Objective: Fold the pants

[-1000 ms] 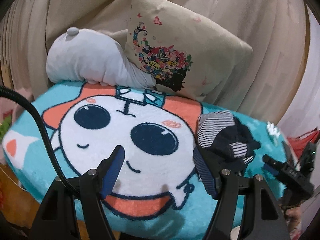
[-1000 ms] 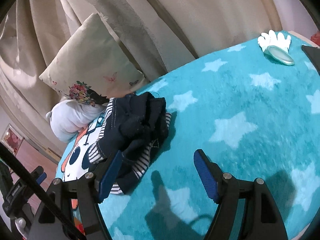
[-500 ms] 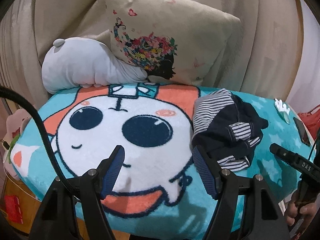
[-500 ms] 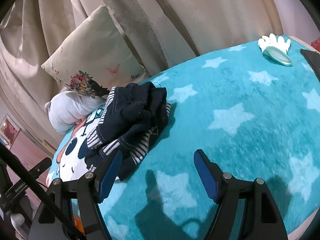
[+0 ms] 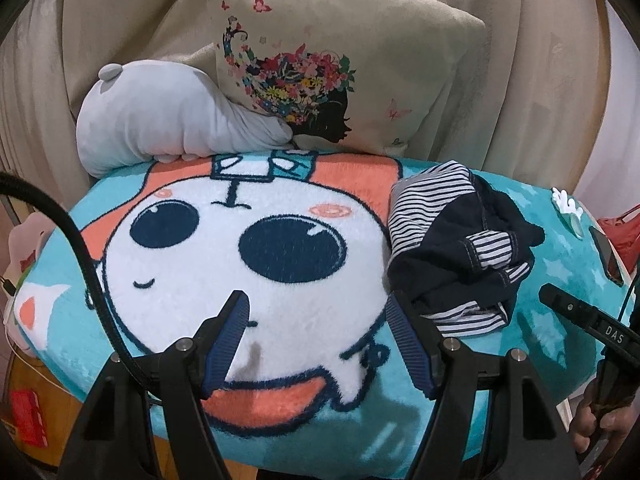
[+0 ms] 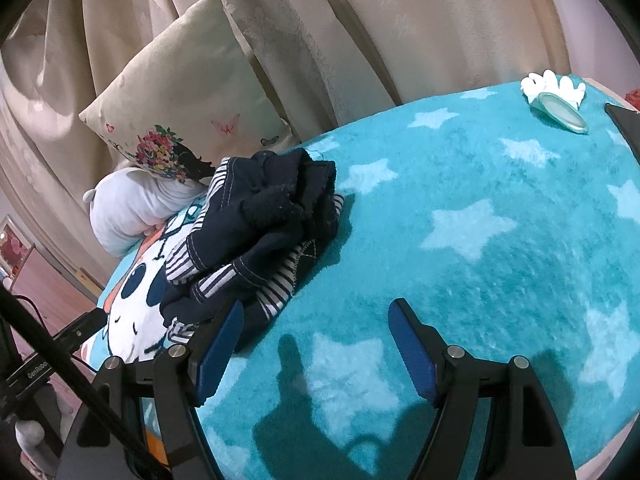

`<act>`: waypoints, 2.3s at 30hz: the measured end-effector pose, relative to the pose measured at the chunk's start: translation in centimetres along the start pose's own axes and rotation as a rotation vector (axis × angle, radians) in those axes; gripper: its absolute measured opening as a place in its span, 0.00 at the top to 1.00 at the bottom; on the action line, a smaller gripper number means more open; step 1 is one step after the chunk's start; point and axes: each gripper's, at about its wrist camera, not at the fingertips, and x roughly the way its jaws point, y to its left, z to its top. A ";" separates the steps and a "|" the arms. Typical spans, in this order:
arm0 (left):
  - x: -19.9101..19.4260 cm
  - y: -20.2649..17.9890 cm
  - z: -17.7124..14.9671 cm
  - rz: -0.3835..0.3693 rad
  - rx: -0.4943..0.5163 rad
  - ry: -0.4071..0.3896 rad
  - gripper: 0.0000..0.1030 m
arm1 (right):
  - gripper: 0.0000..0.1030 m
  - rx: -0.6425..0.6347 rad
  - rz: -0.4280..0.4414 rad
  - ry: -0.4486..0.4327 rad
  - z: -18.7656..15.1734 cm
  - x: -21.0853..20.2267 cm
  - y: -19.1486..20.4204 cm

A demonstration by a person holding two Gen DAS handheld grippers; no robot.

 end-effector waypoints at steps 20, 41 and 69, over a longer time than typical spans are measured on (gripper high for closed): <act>-1.5 3.1 0.2 -0.084 -0.103 -0.036 0.32 | 0.65 0.033 0.196 0.147 5.8 7.9 3.6; -1.1 2.7 0.2 -0.125 -0.120 -0.016 0.31 | 0.33 -0.044 0.030 -0.052 10.4 1.4 2.1; 5.4 -7.6 3.9 -0.354 0.012 0.076 0.48 | 0.51 -0.085 -0.116 0.027 7.5 0.7 -1.3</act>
